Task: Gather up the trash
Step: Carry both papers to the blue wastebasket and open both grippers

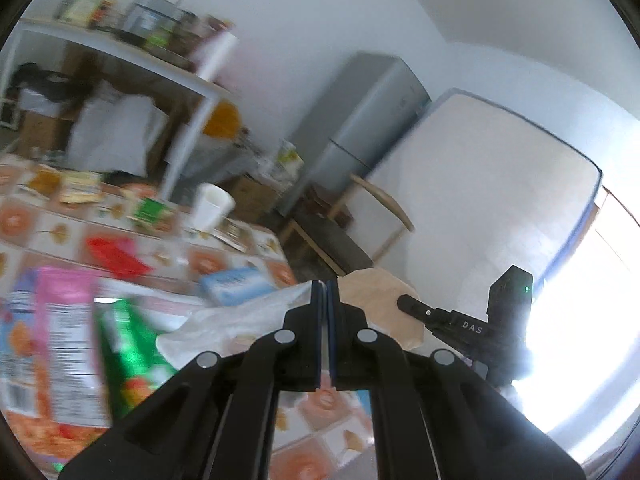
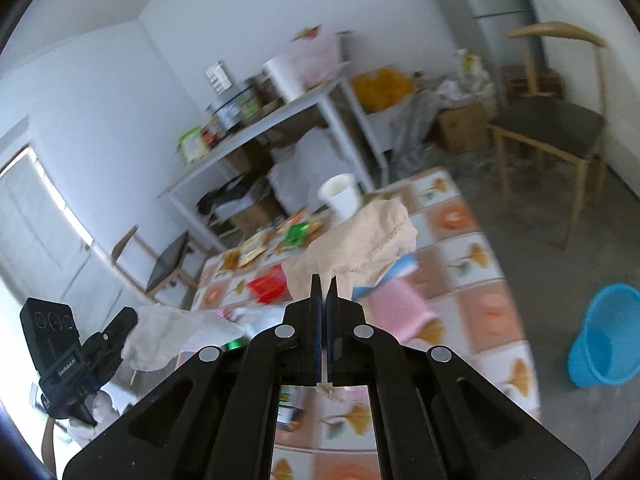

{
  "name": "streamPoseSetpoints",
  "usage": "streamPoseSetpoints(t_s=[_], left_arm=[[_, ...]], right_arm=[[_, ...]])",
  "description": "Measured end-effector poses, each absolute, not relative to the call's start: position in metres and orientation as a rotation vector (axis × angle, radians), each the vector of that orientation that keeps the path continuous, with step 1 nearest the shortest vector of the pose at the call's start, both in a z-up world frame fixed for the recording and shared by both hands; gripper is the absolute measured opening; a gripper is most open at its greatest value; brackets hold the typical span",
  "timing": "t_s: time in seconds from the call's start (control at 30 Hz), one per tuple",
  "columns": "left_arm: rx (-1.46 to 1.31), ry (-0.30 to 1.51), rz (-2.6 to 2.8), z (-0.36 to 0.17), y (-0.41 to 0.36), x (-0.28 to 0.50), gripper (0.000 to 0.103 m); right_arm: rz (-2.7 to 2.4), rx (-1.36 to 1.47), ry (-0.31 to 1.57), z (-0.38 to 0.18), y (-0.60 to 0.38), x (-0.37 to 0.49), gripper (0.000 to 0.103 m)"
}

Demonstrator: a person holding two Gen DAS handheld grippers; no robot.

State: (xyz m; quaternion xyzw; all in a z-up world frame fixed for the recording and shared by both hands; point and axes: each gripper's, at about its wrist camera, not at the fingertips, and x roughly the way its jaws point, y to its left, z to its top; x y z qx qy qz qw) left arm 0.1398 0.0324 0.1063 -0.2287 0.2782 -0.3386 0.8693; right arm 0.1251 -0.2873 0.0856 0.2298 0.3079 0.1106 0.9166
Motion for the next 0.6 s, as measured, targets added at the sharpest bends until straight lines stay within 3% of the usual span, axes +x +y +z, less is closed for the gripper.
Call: streamPoseSetpoints(t_s=[0.33, 0.6], left_arm=[[-0.336, 0.822, -1.048, 0.100, -0.175, 0.185, 0.002], [-0.168, 1.099, -1.166, 0.041, -0.346, 0.212, 0.002]], right_arm=[[-0.105, 0.636, 0.570, 0.059, -0.428, 0.062, 0.000], [-0.290, 0.847, 0.624, -0.012, -0.525, 0.051, 0.000]])
